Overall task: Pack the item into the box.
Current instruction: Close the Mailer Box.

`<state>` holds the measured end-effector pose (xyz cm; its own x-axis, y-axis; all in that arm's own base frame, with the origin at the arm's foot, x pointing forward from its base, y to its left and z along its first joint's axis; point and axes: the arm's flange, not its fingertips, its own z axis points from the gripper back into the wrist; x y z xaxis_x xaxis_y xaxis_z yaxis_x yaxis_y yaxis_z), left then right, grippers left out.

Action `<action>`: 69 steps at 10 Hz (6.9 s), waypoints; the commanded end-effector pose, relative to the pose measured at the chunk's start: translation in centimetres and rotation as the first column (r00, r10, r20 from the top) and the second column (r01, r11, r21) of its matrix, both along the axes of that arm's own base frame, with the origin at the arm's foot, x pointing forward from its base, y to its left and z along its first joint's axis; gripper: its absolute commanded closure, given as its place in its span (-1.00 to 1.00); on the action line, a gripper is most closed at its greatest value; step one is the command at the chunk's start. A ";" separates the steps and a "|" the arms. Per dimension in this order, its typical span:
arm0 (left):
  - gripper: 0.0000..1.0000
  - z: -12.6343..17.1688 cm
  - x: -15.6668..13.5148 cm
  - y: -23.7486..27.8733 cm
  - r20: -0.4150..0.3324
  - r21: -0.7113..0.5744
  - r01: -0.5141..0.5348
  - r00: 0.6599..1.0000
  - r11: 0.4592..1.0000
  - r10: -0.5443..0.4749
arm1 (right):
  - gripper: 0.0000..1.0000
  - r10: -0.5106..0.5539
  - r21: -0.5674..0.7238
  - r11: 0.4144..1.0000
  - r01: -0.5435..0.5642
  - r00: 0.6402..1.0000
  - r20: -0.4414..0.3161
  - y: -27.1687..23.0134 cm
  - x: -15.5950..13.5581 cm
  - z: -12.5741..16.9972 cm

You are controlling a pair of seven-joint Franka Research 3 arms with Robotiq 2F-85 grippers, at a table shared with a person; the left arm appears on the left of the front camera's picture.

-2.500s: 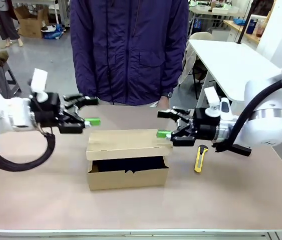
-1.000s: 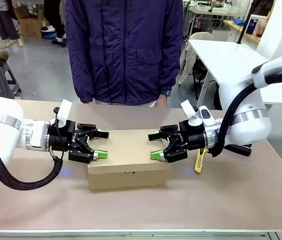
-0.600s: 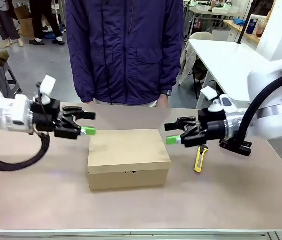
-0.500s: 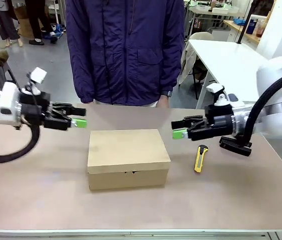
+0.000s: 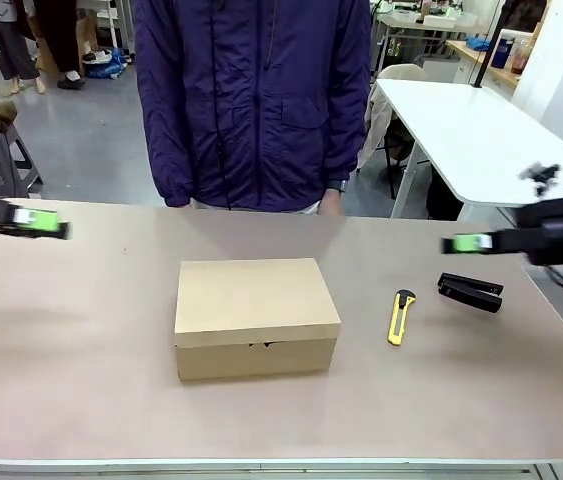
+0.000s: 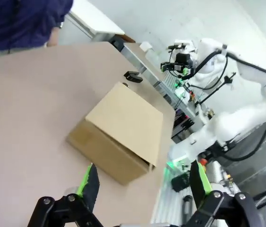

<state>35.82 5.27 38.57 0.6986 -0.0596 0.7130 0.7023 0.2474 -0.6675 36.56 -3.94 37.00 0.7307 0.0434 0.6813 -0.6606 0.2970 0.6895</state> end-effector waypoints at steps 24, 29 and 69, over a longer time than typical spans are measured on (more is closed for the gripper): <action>-1.00 -0.6 -4.5 10.2 -0.141 0.189 -0.193 0.965 0.963 0.222 | -1.00 -0.185 -0.016 0.982 0.186 0.961 -0.204 -11.0 -5.3 -1.3; -1.00 -0.6 -4.5 10.2 -0.141 0.189 -0.193 0.965 0.963 0.222 | -1.00 -0.185 -0.016 0.982 0.186 0.961 -0.204 -11.0 -5.3 -1.3; -1.00 -0.6 -4.5 10.2 -0.141 0.189 -0.193 0.965 0.963 0.222 | -1.00 -0.185 -0.016 0.982 0.186 0.961 -0.204 -11.0 -5.3 -1.3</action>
<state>31.64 15.33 37.67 0.8118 -0.0173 0.5837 0.5134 0.4976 -0.6992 31.14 -15.01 35.64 0.8520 -0.1164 0.5104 -0.4339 0.3885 0.8129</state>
